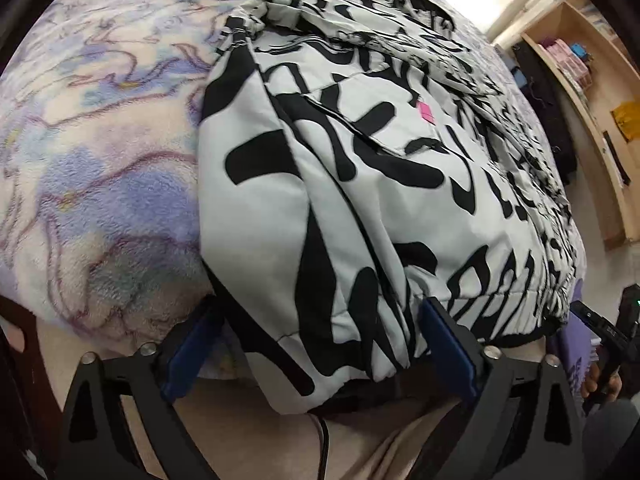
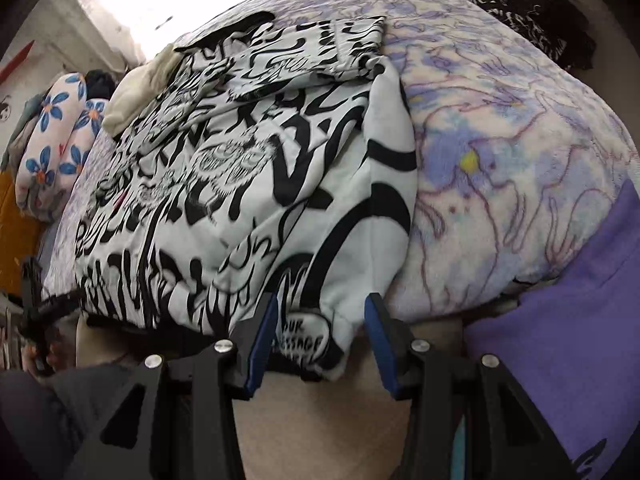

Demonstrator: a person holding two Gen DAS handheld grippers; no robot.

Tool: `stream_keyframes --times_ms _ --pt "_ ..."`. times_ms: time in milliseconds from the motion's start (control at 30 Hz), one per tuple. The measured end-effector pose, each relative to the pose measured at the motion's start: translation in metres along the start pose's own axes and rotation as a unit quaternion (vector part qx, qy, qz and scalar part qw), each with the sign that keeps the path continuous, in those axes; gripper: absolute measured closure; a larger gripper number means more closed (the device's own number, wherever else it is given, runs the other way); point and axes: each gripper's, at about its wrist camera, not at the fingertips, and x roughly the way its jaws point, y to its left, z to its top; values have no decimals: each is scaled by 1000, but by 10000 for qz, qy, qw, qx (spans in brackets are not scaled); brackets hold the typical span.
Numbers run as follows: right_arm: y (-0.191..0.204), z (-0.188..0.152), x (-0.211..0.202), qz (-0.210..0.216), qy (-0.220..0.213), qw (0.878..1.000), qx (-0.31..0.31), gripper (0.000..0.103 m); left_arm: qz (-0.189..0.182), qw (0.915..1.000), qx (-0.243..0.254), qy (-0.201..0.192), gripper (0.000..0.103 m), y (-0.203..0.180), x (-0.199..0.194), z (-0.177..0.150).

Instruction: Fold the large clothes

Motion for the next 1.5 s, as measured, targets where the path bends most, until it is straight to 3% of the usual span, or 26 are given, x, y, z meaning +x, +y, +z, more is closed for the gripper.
stream_keyframes --times_ms 167,333,400,533,633,667,700,733,800,933,1033,1267,1500 --pt "-5 -7 11 74 236 9996 98 58 48 9998 209 28 1 -6 4 -4" --pt "-13 -11 20 507 358 9975 342 58 -68 9996 261 -8 1 -1 2 -8" --pt "-13 -11 27 676 332 9963 411 52 -141 9996 242 -29 1 1 3 -8" --pt "-15 -7 43 746 390 9950 531 51 -126 9997 199 -52 3 2 3 -7" --pt "-17 -5 45 875 310 9933 684 54 116 9994 289 -116 24 -5 -1 -8" --pt "-17 -5 44 861 280 9938 645 57 131 9991 369 -155 38 -9 -5 -9" --pt "-13 -6 40 807 204 9950 547 67 163 9986 462 -189 52 -13 -8 -9" --pt "-9 -6 36 731 150 9964 411 77 185 9977 613 -225 58 -20 -13 -9" --pt "3 -3 24 627 -22 9980 65 83 252 9958 812 -332 76 -31 -21 -7" --pt "21 10 -1 837 -486 9948 -328 87 209 9952 828 -479 80 -42 -32 6" --pt "33 23 -12 919 -757 9917 -493 87 382 9928 926 -655 81 -53 -37 12" --pt "43 39 -18 1017 -974 9884 -577 87 785 9869 1015 -977 81 -67 -45 23" --pt "51 56 -21 1116 -1213 9848 -543 88 649 9855 833 -1327 82 -73 -60 48"
